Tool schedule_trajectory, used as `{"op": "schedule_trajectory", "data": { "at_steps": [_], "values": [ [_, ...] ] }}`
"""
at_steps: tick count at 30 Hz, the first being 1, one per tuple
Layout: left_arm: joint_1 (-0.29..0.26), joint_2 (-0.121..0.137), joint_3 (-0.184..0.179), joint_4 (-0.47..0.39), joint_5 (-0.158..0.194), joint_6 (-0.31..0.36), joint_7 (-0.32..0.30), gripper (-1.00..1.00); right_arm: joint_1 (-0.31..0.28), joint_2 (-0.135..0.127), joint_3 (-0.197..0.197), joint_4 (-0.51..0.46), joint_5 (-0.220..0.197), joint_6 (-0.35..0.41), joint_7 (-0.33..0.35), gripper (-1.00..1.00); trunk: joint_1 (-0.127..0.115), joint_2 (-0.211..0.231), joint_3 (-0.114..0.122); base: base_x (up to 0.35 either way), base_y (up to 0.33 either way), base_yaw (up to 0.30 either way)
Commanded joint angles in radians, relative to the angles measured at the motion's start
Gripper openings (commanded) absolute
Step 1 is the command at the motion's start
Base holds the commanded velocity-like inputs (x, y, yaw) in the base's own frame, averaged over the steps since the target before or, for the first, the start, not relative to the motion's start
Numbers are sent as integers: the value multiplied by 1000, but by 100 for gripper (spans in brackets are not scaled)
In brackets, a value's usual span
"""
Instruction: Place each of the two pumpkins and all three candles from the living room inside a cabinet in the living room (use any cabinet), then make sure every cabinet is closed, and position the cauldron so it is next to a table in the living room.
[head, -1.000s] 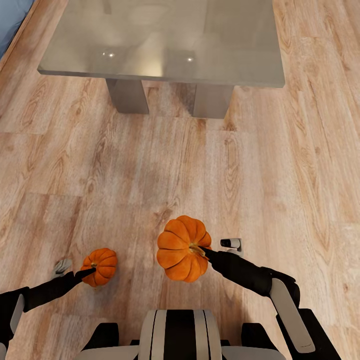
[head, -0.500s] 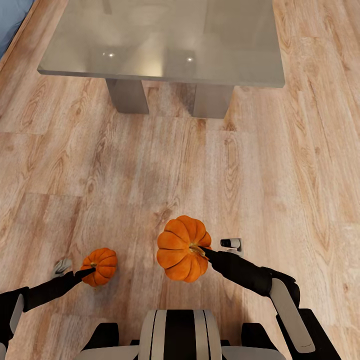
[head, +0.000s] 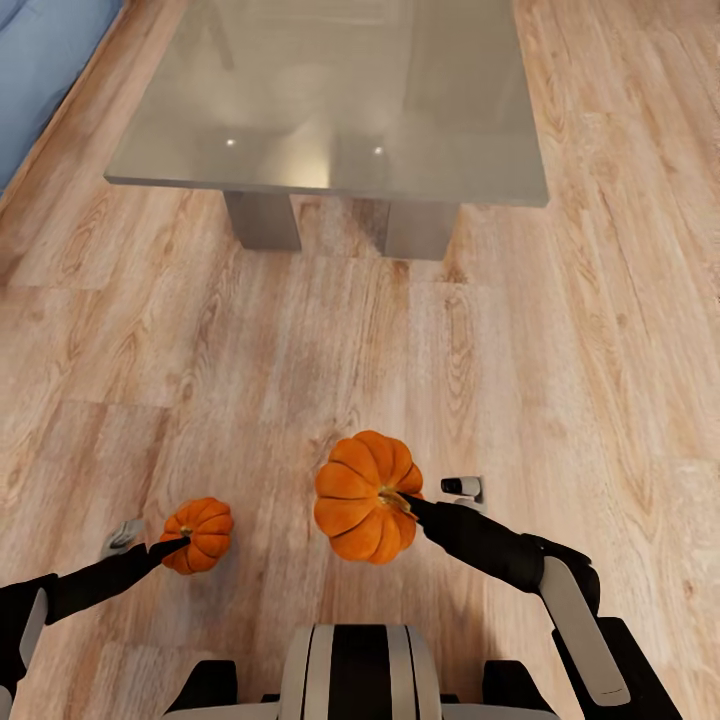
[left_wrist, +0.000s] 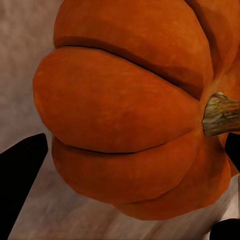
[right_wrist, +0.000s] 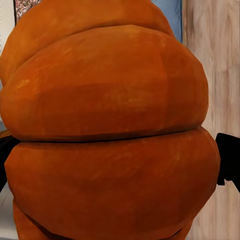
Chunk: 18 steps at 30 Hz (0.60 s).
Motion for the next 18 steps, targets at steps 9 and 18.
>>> {"op": "schedule_trajectory", "data": {
  "at_steps": [9, 18],
  "values": [
    [0, 5, 0, -10, 0, 11, -13, -100, 0, 0, 0, 39, -1, -81, 1, -100, -4, 2, 35, 0, 0, 0],
    [0, 8, -3, -88, 0, 113, -19, -100, 0, 25, 0, 51, 2, -86, -27, -100, -8, 4, 70, 0, 0, 0]
  ]
}}
